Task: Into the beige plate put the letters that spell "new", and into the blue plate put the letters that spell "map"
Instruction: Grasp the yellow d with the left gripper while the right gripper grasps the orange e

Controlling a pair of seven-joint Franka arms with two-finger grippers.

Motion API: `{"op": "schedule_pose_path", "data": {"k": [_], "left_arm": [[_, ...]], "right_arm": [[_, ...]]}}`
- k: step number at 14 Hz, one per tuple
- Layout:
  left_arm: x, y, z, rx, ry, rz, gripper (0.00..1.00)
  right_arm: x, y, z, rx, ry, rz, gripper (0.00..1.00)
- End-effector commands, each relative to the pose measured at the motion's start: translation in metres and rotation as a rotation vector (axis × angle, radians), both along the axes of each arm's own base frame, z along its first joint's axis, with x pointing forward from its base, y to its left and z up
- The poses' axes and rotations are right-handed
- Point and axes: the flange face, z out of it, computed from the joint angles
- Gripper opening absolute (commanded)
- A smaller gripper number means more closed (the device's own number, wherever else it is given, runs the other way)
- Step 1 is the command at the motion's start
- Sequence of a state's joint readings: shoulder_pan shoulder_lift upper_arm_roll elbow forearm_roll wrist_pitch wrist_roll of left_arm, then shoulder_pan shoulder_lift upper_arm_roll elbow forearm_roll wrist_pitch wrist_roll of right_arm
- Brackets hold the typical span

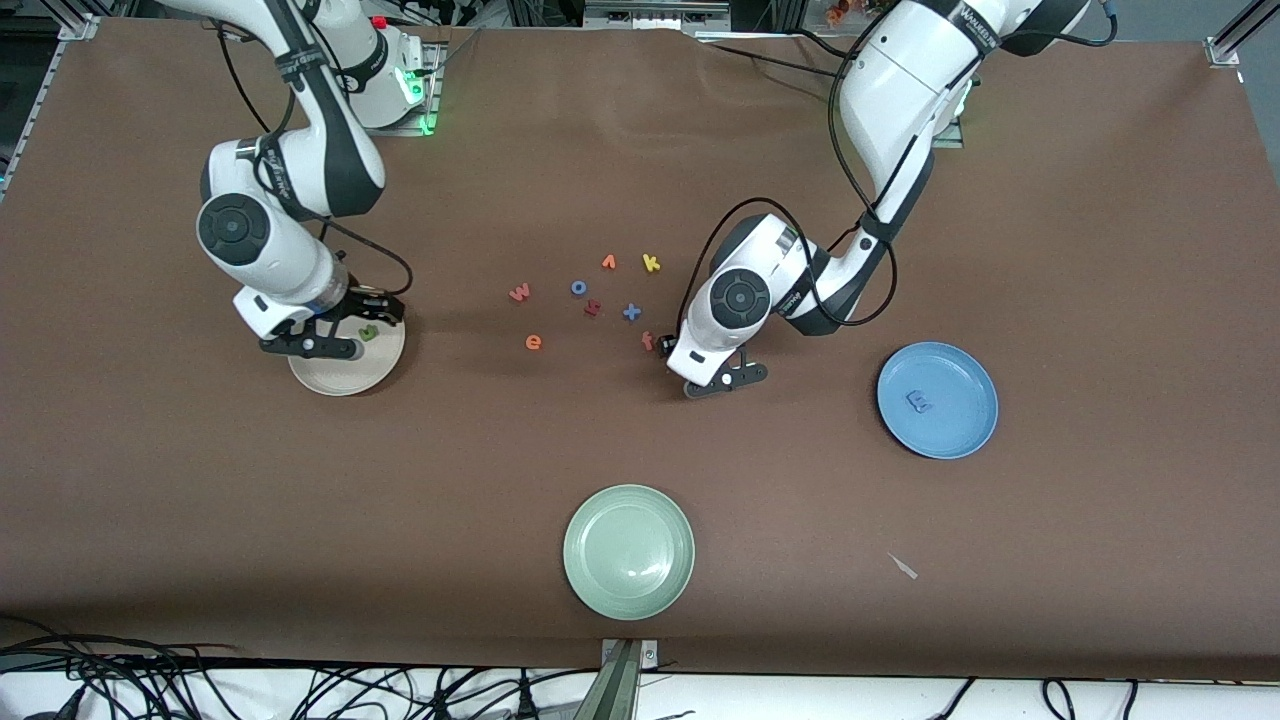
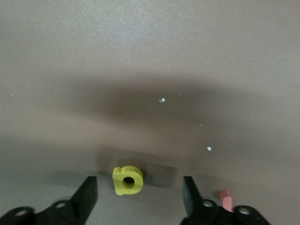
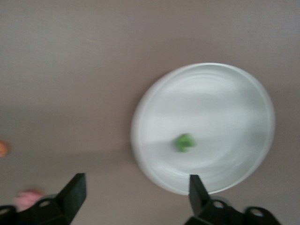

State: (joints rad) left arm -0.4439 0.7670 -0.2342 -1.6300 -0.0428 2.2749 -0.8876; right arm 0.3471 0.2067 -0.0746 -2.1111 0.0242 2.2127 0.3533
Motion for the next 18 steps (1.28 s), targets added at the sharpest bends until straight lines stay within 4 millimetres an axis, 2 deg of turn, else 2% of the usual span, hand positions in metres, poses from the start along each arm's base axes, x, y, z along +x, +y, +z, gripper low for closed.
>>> {"op": "schedule_pose_path", "data": {"k": [1,3,5,7,9,11,13,15,16,18], "left_arm": [[-0.001,0.003,0.001,0.016,-0.015,0.005,0.77],[-0.005,0.005,-0.004,0.021,-0.006,-0.004,0.62],[-0.003,0.007,-0.004,0.021,-0.006,-0.003,0.40],[-0.003,0.008,-0.004,0.021,-0.006,-0.003,0.22],[-0.001,0.010,-0.002,0.022,-0.006,-0.002,0.13],[0.006,0.016,0.013,0.034,-0.005,0.007,0.12],[0.029,0.036,0.057,0.092,-0.038,-0.005,0.12],[0.044,0.058,0.073,0.180,-0.042,-0.047,0.12],[0.052,0.074,0.073,0.207,-0.044,-0.064,0.12],[0.071,0.120,0.085,0.221,-0.016,-0.149,0.12]], "right_arm": [[0.012,0.057,-0.015,0.047,0.032,-0.066,1.00],[0.012,0.103,-0.028,0.061,0.026,-0.101,1.00],[0.003,0.139,-0.043,0.061,0.008,-0.101,1.00],[-0.003,0.155,-0.061,0.064,-0.003,-0.087,1.00],[-0.011,0.174,-0.076,0.076,-0.018,-0.074,1.00],[-0.015,0.182,-0.086,0.072,-0.022,-0.082,1.00],[-0.016,0.183,-0.100,0.071,-0.030,-0.077,1.00],[-0.018,0.185,-0.110,0.073,-0.034,-0.071,1.00],[-0.019,0.185,-0.113,0.070,-0.029,-0.070,1.00],[-0.021,0.184,-0.124,0.063,-0.017,-0.066,1.00]]}}
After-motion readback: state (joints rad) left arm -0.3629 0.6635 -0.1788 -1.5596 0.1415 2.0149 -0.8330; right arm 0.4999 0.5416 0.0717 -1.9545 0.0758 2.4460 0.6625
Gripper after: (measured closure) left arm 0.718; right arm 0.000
